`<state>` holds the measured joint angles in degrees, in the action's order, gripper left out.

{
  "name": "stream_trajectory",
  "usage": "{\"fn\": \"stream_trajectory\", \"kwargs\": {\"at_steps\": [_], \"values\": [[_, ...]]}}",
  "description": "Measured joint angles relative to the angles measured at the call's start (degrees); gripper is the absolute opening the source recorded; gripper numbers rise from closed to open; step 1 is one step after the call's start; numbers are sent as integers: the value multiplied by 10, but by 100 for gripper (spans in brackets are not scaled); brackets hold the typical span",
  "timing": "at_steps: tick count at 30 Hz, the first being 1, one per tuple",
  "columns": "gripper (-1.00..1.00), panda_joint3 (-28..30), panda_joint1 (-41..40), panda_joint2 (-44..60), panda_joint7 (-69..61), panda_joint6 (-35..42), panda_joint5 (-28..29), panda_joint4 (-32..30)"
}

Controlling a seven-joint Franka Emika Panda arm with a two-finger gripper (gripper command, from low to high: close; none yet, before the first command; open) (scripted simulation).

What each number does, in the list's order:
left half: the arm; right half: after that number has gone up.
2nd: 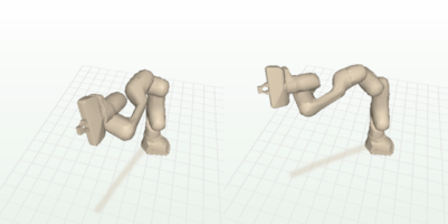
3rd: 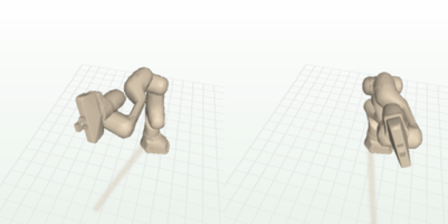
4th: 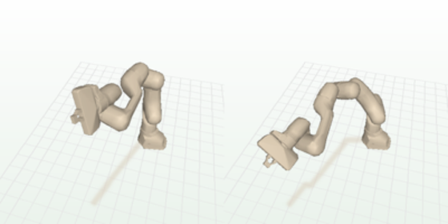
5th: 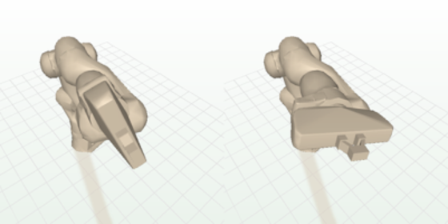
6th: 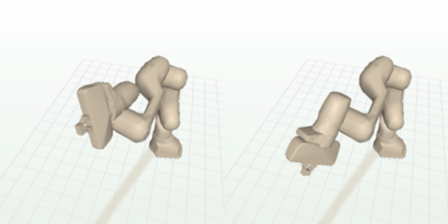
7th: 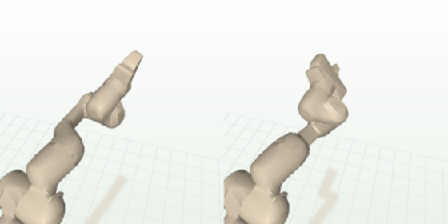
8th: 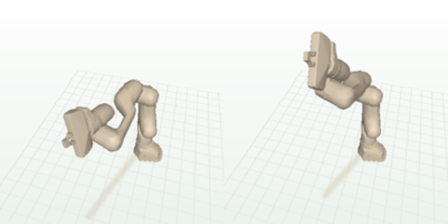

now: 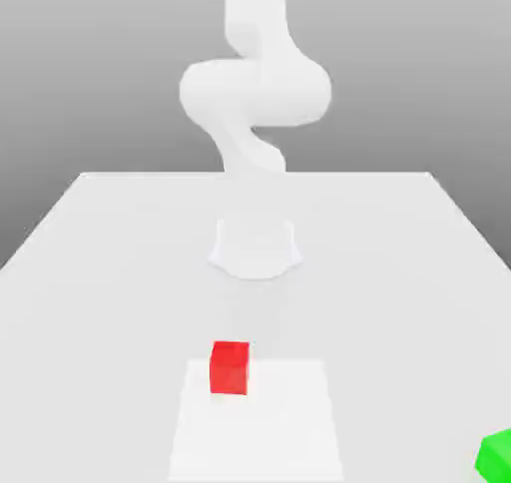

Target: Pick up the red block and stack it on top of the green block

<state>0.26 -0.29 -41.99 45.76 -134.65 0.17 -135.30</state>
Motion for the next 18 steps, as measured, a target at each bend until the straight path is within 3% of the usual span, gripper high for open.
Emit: {"fn": "stream_trajectory", "kwargs": {"at_steps": [18], "values": [[0, 30, -21, 381, -14, -275, 4, -293]]}}
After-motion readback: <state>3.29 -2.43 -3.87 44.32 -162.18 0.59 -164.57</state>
